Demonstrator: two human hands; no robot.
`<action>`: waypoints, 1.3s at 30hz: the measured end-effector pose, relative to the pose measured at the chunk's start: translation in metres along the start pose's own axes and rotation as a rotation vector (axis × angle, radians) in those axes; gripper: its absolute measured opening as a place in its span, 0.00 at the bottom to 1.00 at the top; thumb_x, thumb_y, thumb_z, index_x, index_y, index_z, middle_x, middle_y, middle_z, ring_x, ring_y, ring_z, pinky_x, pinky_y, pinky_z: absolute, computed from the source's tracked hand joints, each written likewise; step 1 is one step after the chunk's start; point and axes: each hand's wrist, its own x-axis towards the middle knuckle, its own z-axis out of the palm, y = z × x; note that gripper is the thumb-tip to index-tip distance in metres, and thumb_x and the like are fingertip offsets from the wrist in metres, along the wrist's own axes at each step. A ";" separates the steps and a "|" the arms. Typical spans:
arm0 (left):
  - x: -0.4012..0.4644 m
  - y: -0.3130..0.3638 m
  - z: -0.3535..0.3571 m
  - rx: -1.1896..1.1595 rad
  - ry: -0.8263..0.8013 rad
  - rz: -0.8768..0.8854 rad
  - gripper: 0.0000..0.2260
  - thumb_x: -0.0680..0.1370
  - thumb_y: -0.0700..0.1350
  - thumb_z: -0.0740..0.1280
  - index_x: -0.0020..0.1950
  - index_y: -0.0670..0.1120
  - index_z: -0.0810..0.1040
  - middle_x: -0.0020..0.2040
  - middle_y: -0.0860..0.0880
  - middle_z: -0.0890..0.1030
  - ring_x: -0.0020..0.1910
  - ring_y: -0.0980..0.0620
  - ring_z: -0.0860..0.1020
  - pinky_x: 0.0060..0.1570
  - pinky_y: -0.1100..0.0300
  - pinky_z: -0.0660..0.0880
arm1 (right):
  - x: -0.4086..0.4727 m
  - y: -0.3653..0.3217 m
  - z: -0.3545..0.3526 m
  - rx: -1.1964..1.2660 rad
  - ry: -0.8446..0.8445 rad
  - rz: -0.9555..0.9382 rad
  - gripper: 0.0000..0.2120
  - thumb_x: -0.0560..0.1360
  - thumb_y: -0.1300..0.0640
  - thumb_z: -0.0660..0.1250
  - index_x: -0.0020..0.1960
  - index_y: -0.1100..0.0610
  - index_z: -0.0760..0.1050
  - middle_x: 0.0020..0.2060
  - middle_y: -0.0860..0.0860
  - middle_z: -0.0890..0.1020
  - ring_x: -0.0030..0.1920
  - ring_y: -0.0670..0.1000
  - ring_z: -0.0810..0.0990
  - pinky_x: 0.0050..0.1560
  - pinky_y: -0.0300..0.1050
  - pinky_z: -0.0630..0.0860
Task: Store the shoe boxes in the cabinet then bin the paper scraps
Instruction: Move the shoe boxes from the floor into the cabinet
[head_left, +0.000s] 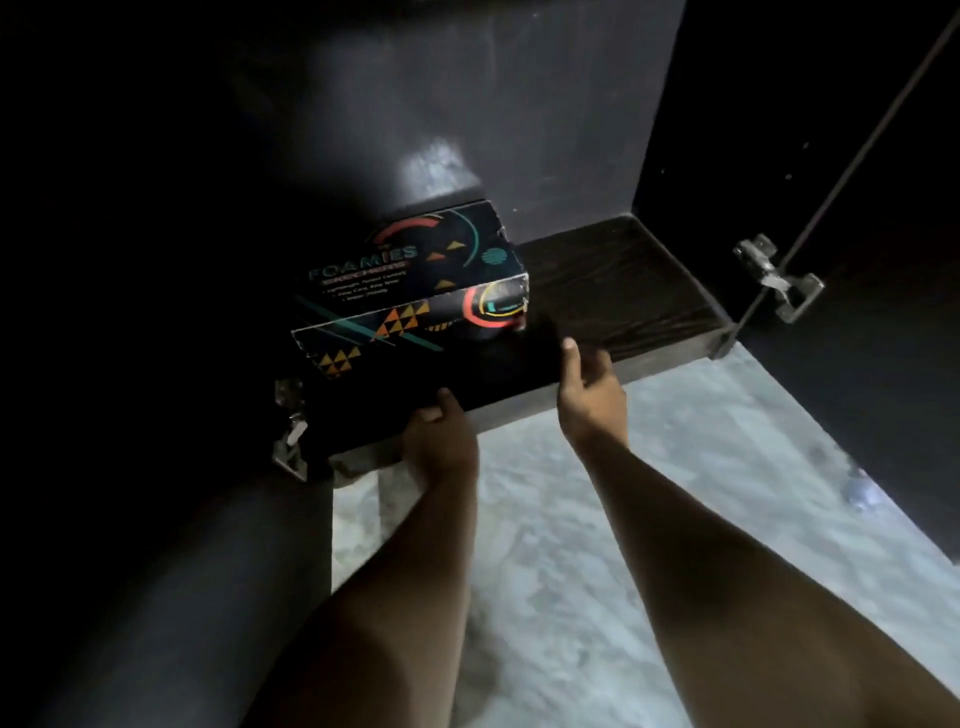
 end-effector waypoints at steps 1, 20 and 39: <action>-0.028 0.003 0.005 0.068 -0.045 0.033 0.23 0.82 0.58 0.59 0.57 0.39 0.80 0.57 0.38 0.82 0.60 0.37 0.79 0.58 0.52 0.75 | -0.009 0.010 -0.015 -0.051 -0.002 0.001 0.21 0.82 0.37 0.58 0.61 0.53 0.77 0.48 0.50 0.83 0.57 0.59 0.81 0.51 0.46 0.72; -0.506 -0.015 0.119 0.507 -1.192 0.404 0.11 0.72 0.54 0.70 0.36 0.48 0.78 0.43 0.45 0.84 0.45 0.42 0.83 0.50 0.42 0.83 | -0.292 0.056 -0.547 -0.394 0.737 0.436 0.23 0.81 0.38 0.57 0.55 0.55 0.81 0.53 0.59 0.86 0.57 0.62 0.82 0.56 0.52 0.78; -0.618 -0.152 0.155 0.628 -1.405 0.625 0.25 0.80 0.62 0.61 0.69 0.47 0.76 0.62 0.45 0.81 0.60 0.41 0.78 0.63 0.45 0.76 | -0.469 0.197 -0.638 -0.242 1.019 0.926 0.37 0.73 0.43 0.71 0.75 0.55 0.63 0.69 0.63 0.70 0.68 0.67 0.71 0.68 0.56 0.69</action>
